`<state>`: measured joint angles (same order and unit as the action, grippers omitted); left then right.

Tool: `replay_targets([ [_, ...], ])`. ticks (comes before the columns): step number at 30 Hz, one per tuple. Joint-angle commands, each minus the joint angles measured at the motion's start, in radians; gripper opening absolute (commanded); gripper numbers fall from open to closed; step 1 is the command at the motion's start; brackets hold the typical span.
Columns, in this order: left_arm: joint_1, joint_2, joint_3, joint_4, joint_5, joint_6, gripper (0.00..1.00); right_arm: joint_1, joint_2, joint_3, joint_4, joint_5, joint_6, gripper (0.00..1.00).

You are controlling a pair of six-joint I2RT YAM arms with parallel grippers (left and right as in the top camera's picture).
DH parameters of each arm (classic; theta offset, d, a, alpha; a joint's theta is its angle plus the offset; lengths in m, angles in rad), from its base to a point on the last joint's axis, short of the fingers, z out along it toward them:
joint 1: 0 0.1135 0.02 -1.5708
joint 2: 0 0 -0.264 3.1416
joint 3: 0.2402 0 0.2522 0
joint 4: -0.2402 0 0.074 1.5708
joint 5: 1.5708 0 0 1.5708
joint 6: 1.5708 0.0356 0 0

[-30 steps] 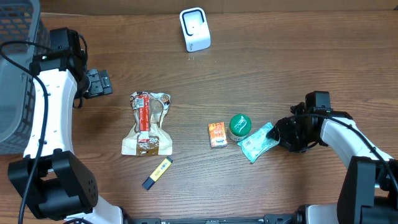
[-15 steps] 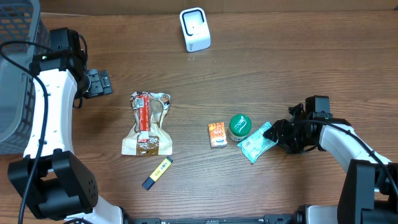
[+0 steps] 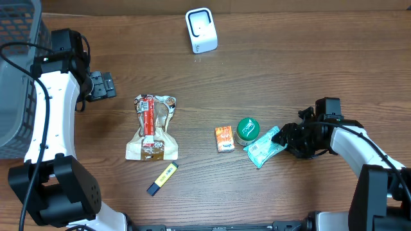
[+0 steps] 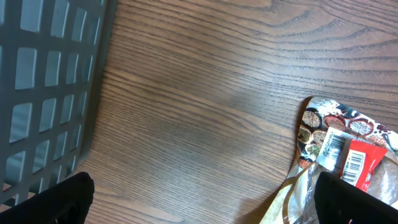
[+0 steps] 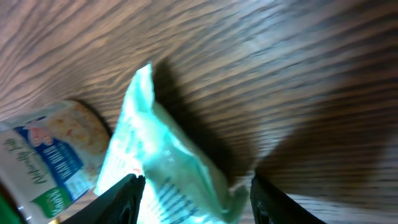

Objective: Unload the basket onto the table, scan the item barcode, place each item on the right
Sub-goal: 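Grasp the mint-green pack edge with the right gripper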

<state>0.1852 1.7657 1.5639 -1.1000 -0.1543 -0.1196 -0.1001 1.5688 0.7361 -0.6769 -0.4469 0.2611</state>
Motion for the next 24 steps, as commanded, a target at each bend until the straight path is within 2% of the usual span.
replay_targets([
  [1,0.002,0.000,0.002,0.000,0.002,0.019,1.00,0.002,0.000,0.002,0.002,0.047,-0.004,0.57],
  [7,0.002,0.000,0.002,0.000,0.002,0.019,1.00,0.002,0.000,0.000,0.002,0.046,-0.004,0.44],
  [24,0.002,0.000,0.002,0.000,0.002,0.019,1.00,0.002,0.000,-0.095,0.097,0.034,0.053,0.46],
])
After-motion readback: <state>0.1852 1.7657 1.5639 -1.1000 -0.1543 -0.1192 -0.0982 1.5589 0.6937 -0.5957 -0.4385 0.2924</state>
